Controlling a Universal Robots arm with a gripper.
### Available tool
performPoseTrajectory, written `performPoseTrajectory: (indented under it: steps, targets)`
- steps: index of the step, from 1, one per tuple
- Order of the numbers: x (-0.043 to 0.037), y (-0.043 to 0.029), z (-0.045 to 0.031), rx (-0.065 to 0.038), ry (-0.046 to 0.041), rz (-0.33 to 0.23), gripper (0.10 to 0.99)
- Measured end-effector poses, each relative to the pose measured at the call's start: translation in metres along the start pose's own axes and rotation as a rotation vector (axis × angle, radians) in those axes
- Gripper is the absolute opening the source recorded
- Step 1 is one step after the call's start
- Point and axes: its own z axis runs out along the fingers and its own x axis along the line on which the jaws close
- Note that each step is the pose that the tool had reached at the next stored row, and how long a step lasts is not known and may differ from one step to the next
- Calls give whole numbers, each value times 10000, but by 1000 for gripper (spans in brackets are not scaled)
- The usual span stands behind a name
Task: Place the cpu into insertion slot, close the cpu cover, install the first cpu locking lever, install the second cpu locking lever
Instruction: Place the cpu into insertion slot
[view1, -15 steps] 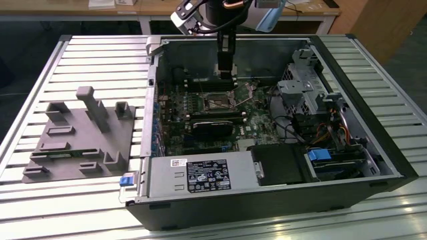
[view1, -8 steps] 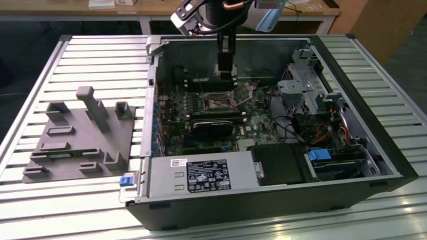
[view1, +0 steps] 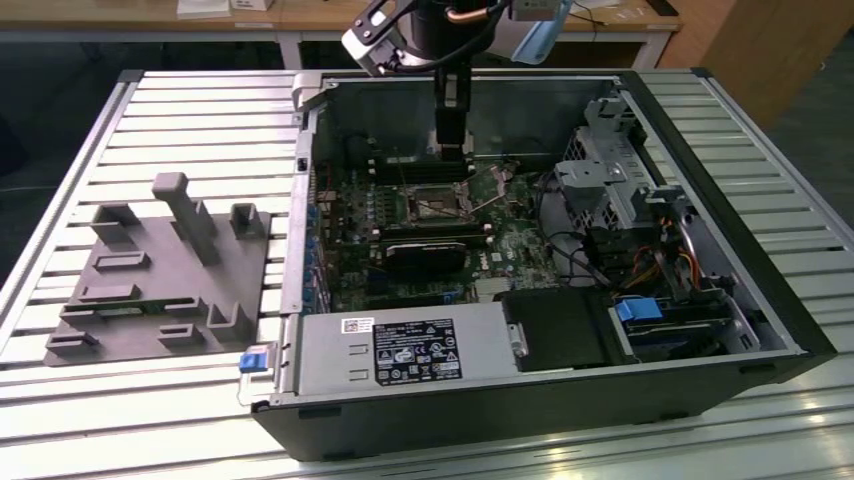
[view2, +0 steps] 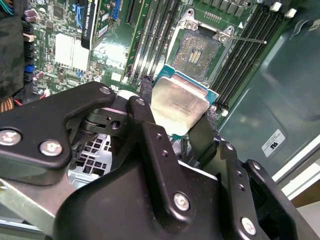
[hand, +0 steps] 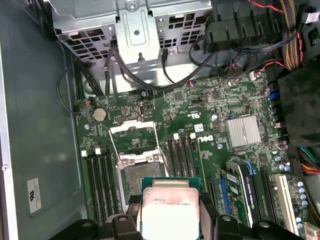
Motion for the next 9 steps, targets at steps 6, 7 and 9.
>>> performPoseTrajectory:
  steps: [6,7,9]
  targets:
    - [0,-1,9,2,4,-54,541]
    - [0,-1,10,2,5,-60,541]
    - [0,-1,12,2,6,-70,541]
